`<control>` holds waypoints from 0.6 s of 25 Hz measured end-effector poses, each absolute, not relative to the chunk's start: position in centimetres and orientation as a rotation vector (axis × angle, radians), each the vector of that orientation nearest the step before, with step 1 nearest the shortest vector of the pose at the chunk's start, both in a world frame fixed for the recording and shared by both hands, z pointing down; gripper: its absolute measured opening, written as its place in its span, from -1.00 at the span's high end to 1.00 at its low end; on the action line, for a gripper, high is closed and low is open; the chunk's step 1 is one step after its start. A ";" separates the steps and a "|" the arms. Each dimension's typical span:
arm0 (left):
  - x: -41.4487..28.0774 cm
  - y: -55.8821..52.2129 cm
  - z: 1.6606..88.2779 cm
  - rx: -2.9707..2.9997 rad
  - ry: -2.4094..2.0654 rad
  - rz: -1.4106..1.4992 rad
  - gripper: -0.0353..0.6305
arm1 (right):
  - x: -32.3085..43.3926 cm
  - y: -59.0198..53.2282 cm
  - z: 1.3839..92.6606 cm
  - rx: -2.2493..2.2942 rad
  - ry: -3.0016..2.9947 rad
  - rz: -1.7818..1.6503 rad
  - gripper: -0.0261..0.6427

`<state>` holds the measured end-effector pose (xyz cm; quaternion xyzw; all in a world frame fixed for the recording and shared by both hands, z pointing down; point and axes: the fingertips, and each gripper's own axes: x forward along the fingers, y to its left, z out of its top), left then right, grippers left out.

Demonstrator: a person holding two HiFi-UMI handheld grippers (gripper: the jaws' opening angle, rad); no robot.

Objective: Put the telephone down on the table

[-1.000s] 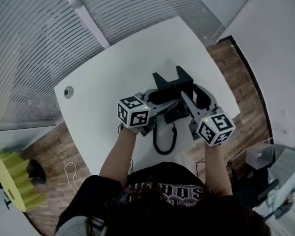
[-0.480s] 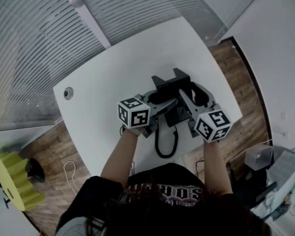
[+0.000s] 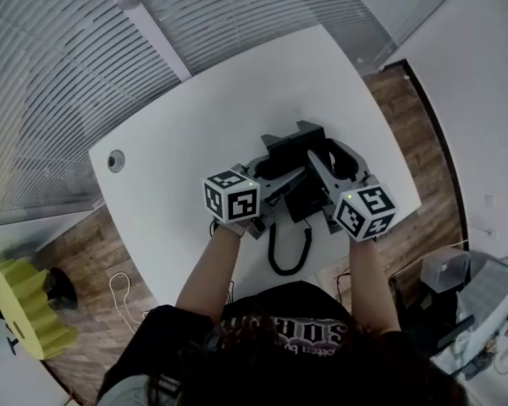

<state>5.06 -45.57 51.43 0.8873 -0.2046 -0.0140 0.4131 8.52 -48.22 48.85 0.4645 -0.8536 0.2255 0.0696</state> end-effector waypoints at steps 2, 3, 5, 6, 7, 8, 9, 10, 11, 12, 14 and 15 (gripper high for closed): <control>5.0 -45.7 51.5 2.215 -0.530 -0.036 0.29 | 8.5 -48.4 49.1 1.395 -2.567 0.687 0.27; 4.9 -45.8 51.7 2.196 -0.546 -0.032 0.29 | 8.4 -48.5 49.3 1.390 -2.566 0.693 0.27; 4.6 -46.0 52.3 2.137 -0.594 -0.014 0.28 | 8.1 -48.5 49.6 1.374 -2.564 0.706 0.27; 4.5 -46.1 52.7 2.104 -0.618 -0.005 0.26 | 7.9 -48.5 49.9 1.367 -2.563 0.712 0.27; 4.3 -46.1 52.9 2.073 -0.636 0.001 0.26 | 7.8 -48.5 50.0 1.362 -2.562 0.719 0.27; 4.2 -46.1 53.2 2.048 -0.647 0.004 0.26 | 7.7 -48.5 50.2 1.359 -2.562 0.727 0.27; 4.1 -46.1 53.3 2.031 -0.652 0.005 0.26 | 7.6 -48.5 50.3 1.357 -2.563 0.734 0.28; 4.0 -46.1 53.4 2.021 -0.653 0.004 0.25 | 7.6 -48.5 50.4 1.356 -2.563 0.738 0.28; 3.9 -46.1 53.4 2.015 -0.650 0.001 0.26 | 7.6 -48.6 50.5 1.355 -2.562 0.741 0.28; 3.9 -46.1 53.4 2.011 -0.647 -0.003 0.26 | 7.6 -48.6 50.6 1.354 -2.561 0.742 0.28; 3.9 -46.1 53.4 2.005 -0.641 -0.011 0.26 | 7.6 -48.5 50.6 1.353 -2.560 0.745 0.28; 3.9 -46.0 53.4 2.002 -0.635 -0.018 0.26 | 7.7 -48.5 50.6 1.351 -2.562 0.746 0.28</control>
